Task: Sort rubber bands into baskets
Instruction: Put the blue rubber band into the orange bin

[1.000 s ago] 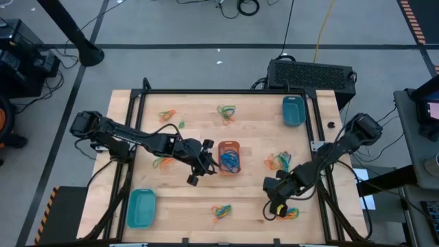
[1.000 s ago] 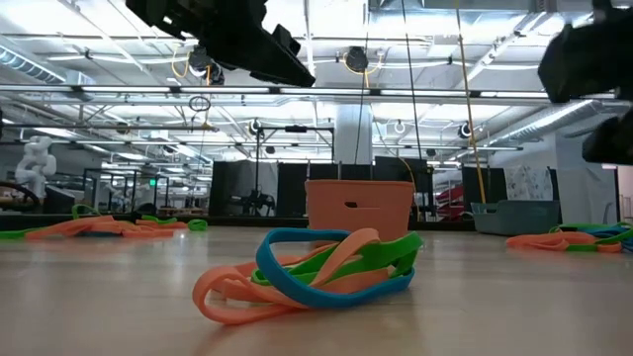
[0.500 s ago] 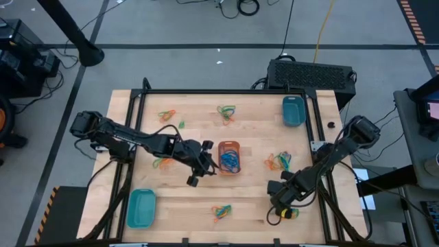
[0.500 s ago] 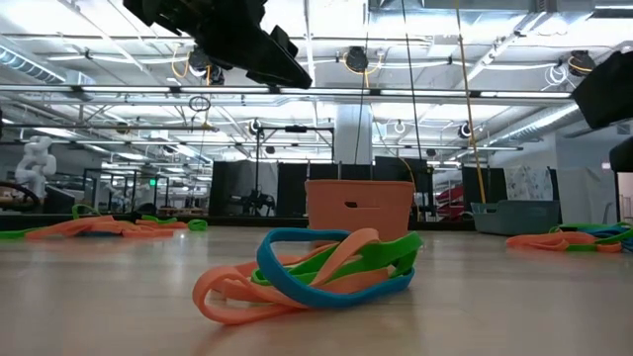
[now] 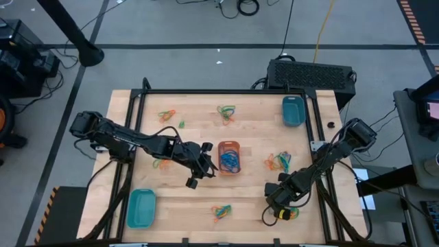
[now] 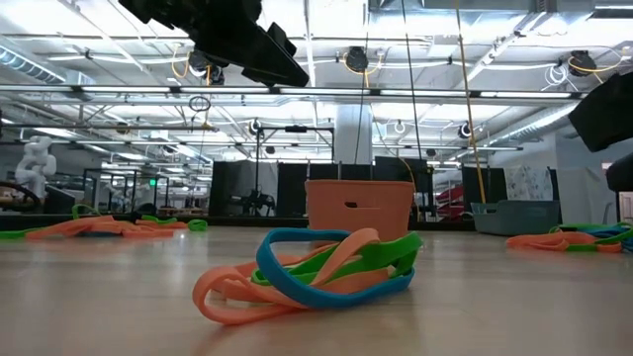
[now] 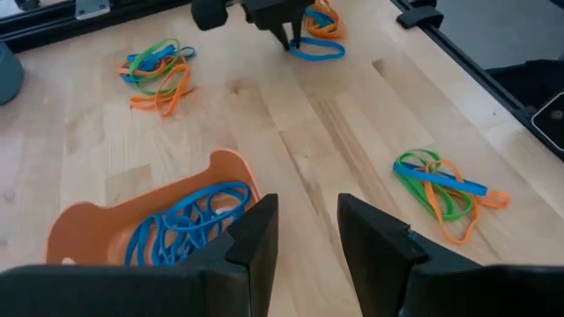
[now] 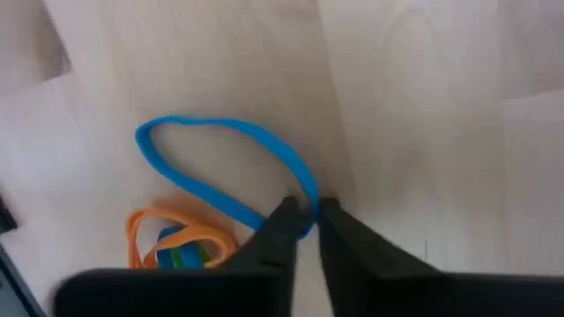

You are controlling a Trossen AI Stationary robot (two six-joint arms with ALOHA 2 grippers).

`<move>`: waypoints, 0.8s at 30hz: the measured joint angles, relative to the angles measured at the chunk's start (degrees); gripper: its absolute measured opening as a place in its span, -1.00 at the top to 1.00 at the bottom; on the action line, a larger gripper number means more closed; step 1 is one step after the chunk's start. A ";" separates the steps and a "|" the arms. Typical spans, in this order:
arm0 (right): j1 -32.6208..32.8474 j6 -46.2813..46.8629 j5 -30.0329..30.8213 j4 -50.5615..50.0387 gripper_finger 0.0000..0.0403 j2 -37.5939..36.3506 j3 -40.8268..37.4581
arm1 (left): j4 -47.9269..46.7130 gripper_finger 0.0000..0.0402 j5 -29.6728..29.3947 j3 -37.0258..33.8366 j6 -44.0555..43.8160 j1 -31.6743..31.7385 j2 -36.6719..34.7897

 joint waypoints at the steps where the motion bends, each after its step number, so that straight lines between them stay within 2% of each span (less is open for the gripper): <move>1: -0.30 -1.10 -0.24 0.10 0.94 -0.40 -0.01 | -0.04 0.36 0.00 0.00 -0.02 -0.02 0.00; 3: -0.85 -2.04 0.32 -0.27 0.96 -1.51 -0.20 | -0.02 0.36 0.00 0.00 0.01 -0.02 0.00; 8: -1.71 -5.65 7.82 -0.38 0.99 -5.58 -0.34 | 1.56 0.36 0.16 -0.04 0.05 -0.02 0.54; 12: -2.56 -10.90 17.32 1.61 0.99 -8.13 -0.34 | 9.35 0.36 4.91 -0.09 -0.12 0.00 3.90; 16: -3.84 -15.84 26.57 6.11 1.00 -9.57 -0.25 | 21.45 0.36 10.27 -0.07 -5.89 -0.33 10.52; 21: -6.40 -19.49 34.14 11.52 1.00 -10.01 -0.25 | 32.15 0.36 9.41 -0.07 -14.70 -0.13 18.00; 24: -8.16 -20.94 34.64 15.32 1.00 -10.01 -0.23 | 35.55 0.36 6.03 -0.05 -18.35 0.38 20.51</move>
